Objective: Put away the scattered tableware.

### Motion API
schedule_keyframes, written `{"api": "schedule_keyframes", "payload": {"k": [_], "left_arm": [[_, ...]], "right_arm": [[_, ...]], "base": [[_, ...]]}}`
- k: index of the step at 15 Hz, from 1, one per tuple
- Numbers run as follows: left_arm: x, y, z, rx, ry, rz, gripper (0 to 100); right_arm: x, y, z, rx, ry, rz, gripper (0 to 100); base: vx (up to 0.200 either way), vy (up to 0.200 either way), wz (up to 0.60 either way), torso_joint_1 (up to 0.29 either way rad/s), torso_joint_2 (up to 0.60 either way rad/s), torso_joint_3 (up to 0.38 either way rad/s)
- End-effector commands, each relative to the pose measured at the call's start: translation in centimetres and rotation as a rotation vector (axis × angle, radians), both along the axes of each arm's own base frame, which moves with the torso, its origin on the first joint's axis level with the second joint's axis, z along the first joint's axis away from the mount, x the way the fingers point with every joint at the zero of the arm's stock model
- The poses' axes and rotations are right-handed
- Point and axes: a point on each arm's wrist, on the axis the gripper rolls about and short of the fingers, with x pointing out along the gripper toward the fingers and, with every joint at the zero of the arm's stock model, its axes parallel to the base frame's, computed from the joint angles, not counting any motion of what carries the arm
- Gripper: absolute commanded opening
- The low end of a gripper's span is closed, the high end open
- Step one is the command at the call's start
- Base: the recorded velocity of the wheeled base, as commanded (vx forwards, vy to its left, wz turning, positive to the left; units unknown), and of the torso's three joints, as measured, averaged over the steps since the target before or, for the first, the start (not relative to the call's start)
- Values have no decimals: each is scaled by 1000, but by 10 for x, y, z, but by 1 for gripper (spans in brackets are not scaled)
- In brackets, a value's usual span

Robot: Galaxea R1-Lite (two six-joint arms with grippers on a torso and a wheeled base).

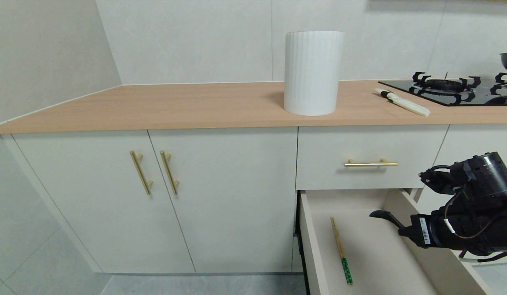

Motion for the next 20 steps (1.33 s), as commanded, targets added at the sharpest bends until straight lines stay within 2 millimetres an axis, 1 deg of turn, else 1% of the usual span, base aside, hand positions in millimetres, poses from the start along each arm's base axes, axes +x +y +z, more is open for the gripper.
{"api": "schedule_keyframes", "payload": {"k": [1, 3, 5, 6, 7, 8, 9, 11, 14, 16, 18, 20], "left_arm": [[0, 0, 0, 0, 0, 0, 100], [0, 0, 0, 0, 0, 0, 100], [0, 0, 0, 0, 0, 0, 100], [0, 0, 0, 0, 0, 0, 100], [0, 0, 0, 0, 0, 0, 100], [0, 0, 0, 0, 2, 0, 100], [0, 0, 0, 0, 0, 0, 100], [0, 0, 0, 0, 0, 0, 100], [0, 0, 0, 0, 0, 0, 100], [0, 0, 0, 0, 0, 0, 100], [0, 0, 0, 0, 0, 0, 100], [0, 0, 0, 0, 0, 0, 100]], "right_arm": [[2, 1, -3, -3, 14, 1, 0], [7, 2, -12, -10, 47, 1, 0], [23, 7, -31, -18, 74, 0, 0], [28, 8, -46, -21, 91, -1, 0], [37, 11, -59, -10, 62, -5, 0], [45, 13, -77, 10, 46, -25, 0], [47, 14, -84, 18, 41, -30, 0], [62, 18, -123, 18, 44, -37, 0], [71, 17, -157, -18, 87, -62, 0], [76, 16, -172, -25, 77, -72, 0], [81, 15, -186, -78, 75, -109, 0], [87, 16, -195, -105, 68, -127, 0]], "base": [[0, 0, 0, 0, 0, 0], [0, 0, 0, 0, 0, 0], [0, 0, 0, 0, 0, 0], [0, 0, 0, 0, 0, 0], [0, 0, 0, 0, 0, 0], [0, 0, 0, 0, 0, 0], [0, 0, 0, 0, 0, 0], [0, 0, 0, 0, 0, 0], [0, 0, 0, 0, 0, 0], [0, 0, 0, 0, 0, 0], [0, 0, 0, 0, 0, 0], [0, 0, 0, 0, 0, 0]]}}
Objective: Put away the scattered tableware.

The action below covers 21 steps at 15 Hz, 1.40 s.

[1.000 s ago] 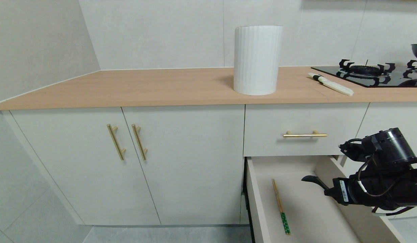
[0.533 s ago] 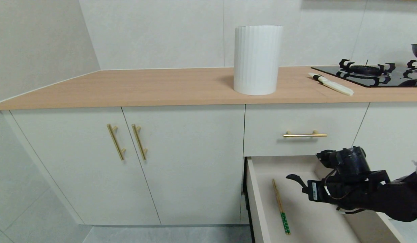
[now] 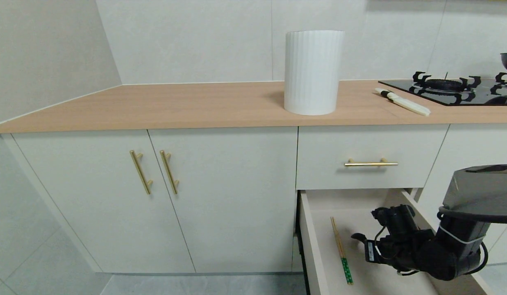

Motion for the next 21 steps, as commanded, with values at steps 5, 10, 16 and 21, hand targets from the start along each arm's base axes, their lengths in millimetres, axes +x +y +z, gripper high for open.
{"api": "schedule_keyframes", "payload": {"k": [5, 10, 16, 21], "left_arm": [[0, 0, 0, 0, 0, 0, 100], [0, 0, 0, 0, 0, 0, 100], [0, 0, 0, 0, 0, 0, 100], [0, 0, 0, 0, 0, 0, 100]], "right_arm": [[3, -3, -32, -41, 72, -22, 0], [3, -3, -34, -44, 76, -23, 0], [3, -2, -35, -44, 79, -21, 0], [3, -3, -36, -57, 77, -28, 100]], "base": [[0, 0, 0, 0, 0, 0], [0, 0, 0, 0, 0, 0], [0, 0, 0, 0, 0, 0], [0, 0, 0, 0, 0, 0]]}}
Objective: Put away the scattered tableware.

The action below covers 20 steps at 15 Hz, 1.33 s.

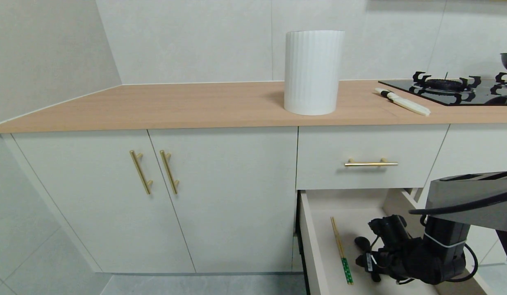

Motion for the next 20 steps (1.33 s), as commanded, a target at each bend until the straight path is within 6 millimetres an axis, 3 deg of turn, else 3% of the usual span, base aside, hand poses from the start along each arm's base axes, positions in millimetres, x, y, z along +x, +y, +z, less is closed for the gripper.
{"api": "schedule_keyframes", "payload": {"k": [1, 5, 7, 9, 13, 15, 17, 20], "left_arm": [[0, 0, 0, 0, 0, 0, 100], [0, 0, 0, 0, 2, 0, 100], [0, 0, 0, 0, 0, 0, 100], [0, 0, 0, 0, 0, 0, 100], [0, 0, 0, 0, 0, 0, 100], [0, 0, 0, 6, 0, 0, 100], [0, 0, 0, 3, 2, 0, 100], [0, 0, 0, 2, 2, 0, 100]], "right_arm": [[0, 0, 0, -2, 0, 3, 100], [-3, -1, -3, -41, 9, 14, 100], [-4, -2, 12, -60, -30, -5, 100], [-14, -5, 47, -46, -102, -8, 100], [-50, -13, 148, -18, -249, 12, 100], [-73, -10, 185, -5, -271, 47, 100], [-91, -6, 202, 3, -283, 86, 100], [-100, -5, 213, -3, -312, 116, 100]], "base": [[0, 0, 0, 0, 0, 0], [0, 0, 0, 0, 0, 0], [0, 0, 0, 0, 0, 0], [0, 0, 0, 0, 0, 0], [0, 0, 0, 0, 0, 0], [0, 0, 0, 0, 0, 0], [0, 0, 0, 0, 0, 0], [0, 0, 0, 0, 0, 0]]}}
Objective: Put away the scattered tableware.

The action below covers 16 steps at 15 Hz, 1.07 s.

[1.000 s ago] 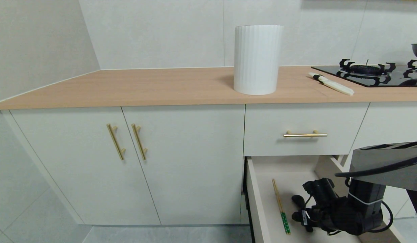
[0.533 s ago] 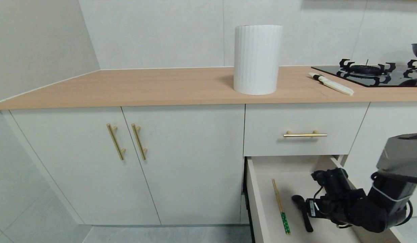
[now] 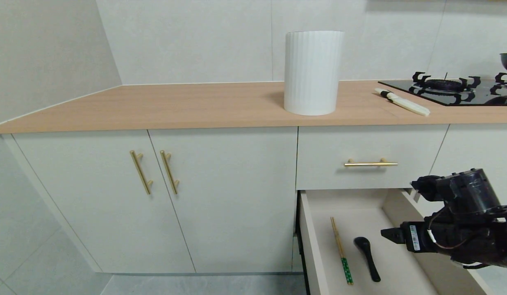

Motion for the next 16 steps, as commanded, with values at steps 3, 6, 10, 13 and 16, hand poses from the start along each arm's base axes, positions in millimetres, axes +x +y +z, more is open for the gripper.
{"api": "schedule_keyframes", "payload": {"k": [3, 6, 10, 13, 16], "left_arm": [[0, 0, 0, -2, 0, 0, 100], [0, 0, 0, -2, 2, 0, 100], [0, 0, 0, -2, -1, 0, 100], [0, 0, 0, -2, -1, 0, 100], [0, 0, 0, -2, -1, 0, 100]], "right_arm": [[-21, 2, 27, 29, -88, 41, 100], [-23, 1, 28, 21, -89, 48, 100], [-24, 3, 27, 19, -83, 59, 100], [-26, 5, 24, 12, -60, 71, 100], [-27, 7, 23, 8, -50, 83, 100]], "base": [[0, 0, 0, 0, 0, 0], [-67, 0, 0, 1, 1, -1], [-200, 0, 0, 6, 1, 2], [-200, 0, 0, -2, 4, 2], [-200, 0, 0, 2, 6, 4]]}}
